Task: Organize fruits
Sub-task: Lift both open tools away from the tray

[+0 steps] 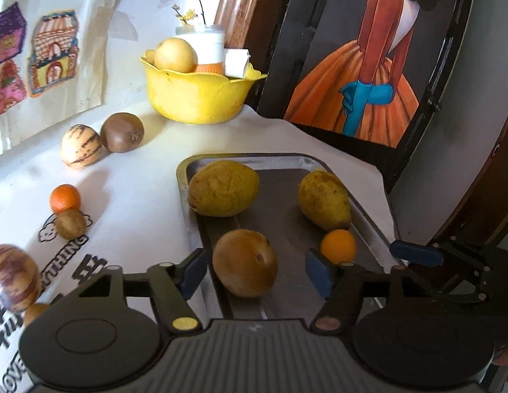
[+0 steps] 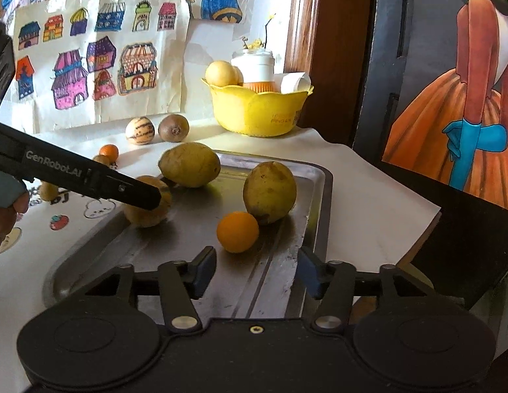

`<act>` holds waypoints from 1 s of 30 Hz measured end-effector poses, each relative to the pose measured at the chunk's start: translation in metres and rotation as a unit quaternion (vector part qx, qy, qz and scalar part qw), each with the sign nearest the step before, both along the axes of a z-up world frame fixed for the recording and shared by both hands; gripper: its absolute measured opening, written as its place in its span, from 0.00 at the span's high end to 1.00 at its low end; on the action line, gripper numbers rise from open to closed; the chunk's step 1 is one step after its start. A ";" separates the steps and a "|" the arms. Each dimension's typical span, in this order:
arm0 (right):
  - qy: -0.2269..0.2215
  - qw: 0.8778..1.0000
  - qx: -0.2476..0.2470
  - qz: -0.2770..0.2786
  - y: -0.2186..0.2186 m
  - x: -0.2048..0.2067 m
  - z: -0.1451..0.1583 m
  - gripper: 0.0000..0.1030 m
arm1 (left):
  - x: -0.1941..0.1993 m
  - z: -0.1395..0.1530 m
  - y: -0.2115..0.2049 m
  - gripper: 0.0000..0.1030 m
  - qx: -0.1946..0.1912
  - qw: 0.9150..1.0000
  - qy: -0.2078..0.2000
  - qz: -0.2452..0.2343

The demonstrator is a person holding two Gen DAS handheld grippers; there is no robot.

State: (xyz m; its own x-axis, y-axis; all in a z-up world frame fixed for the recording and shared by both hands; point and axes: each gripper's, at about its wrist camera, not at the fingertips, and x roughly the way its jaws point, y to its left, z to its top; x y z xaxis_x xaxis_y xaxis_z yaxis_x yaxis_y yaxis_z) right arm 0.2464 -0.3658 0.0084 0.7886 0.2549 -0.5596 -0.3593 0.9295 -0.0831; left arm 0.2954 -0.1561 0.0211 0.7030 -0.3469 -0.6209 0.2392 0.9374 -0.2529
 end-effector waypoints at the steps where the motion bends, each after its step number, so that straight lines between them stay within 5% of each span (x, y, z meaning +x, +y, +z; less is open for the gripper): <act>1: -0.001 1.000 0.002 0.000 0.000 -0.003 0.002 0.39 | -0.005 0.002 0.002 0.25 -0.002 1.000 -0.004 0.003; 9: -0.018 1.000 0.017 -0.001 0.002 -0.035 0.022 0.15 | -0.048 0.019 0.025 0.01 -0.018 0.998 -0.037 0.045; 18: -0.015 0.999 0.032 0.022 0.021 -0.077 0.036 0.02 | -0.100 0.021 0.058 0.01 0.009 0.993 -0.078 0.082; 30: 0.020 0.996 0.030 0.076 0.065 -0.124 0.033 0.01 | -0.153 0.012 0.112 0.00 0.029 0.991 -0.068 0.116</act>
